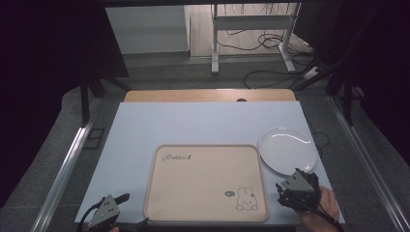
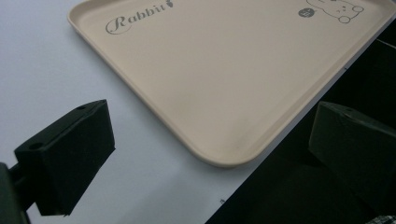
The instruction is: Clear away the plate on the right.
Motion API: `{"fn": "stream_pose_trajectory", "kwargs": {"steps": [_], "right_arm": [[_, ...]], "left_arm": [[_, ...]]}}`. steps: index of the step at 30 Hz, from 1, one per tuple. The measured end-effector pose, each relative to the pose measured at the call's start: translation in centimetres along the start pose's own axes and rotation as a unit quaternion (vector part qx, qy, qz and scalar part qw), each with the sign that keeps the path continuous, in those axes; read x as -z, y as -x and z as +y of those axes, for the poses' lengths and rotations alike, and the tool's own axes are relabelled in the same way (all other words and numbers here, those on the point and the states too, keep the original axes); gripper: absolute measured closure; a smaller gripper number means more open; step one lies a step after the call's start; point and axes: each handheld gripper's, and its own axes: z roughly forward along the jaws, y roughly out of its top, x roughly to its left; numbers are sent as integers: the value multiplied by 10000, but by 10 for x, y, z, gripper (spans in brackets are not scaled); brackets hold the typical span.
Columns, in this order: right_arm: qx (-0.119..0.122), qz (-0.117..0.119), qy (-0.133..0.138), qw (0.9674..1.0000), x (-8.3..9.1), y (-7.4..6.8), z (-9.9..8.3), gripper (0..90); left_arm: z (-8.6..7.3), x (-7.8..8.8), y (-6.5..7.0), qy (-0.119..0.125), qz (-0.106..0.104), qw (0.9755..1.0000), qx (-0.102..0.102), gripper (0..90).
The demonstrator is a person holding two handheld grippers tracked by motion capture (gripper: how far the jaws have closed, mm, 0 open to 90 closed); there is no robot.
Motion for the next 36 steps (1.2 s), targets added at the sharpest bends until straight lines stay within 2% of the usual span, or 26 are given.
{"fn": "stream_pose_trajectory", "kwargs": {"steps": [1, 2, 5, 14, 15, 17, 20, 22, 24, 25, 26, 33, 34, 36], "right_arm": [[0, 0, 0, 10000, 0, 0, 0, 208], [142, -57, -79, 9999, -3, -1, 1, 211], [243, -115, -155, 9995, -5, -2, 2, 211], [744, -370, -365, 9959, -13, -5, 3, 251], [895, -429, -420, 9942, -15, -7, 4, 264], [1009, -472, -453, 9927, -17, -8, 5, 275], [1279, -573, -532, 9887, -20, -10, 6, 295], [1405, -633, -570, 9864, -22, -12, 7, 313], [1422, -670, -595, 9858, -23, -14, 7, 317], [1502, -705, -607, 9843, -24, -14, 7, 324], [1670, -784, -640, 9807, -26, -16, 8, 333], [1928, -898, -690, 9747, -32, -19, 9, 361], [2031, -917, -715, 9722, -35, -20, 9, 373], [2068, -921, -727, 9713, -35, -20, 9, 376]], "left_arm": [[0, 0, 0, 0, 0, 10000, 0, 0], [0, 0, 0, 3, 2, 10000, 3, 0], [0, 0, 0, 4, 7, 10000, 1, 0], [0, 0, 0, 24, 5, 10000, 15, 0], [0, 0, 0, 26, 5, 10000, 18, 0], [0, 0, 0, 28, 6, 10000, 19, 0], [0, 1, -1, 47, 12, 10000, 29, 0], [-1, 1, -1, 59, 16, 10000, 36, 0], [-1, 1, -1, 66, 18, 10000, 38, 0], [-1, 1, -1, 76, 24, 10000, 41, 0], [-1, 2, -1, 92, 25, 9999, 49, 0], [-2, 4, -1, 207, 73, 9997, 89, 0], [-2, 5, -1, 252, 89, 9996, 99, 0], [-2, 6, -1, 282, 97, 9995, 110, 0]]}}
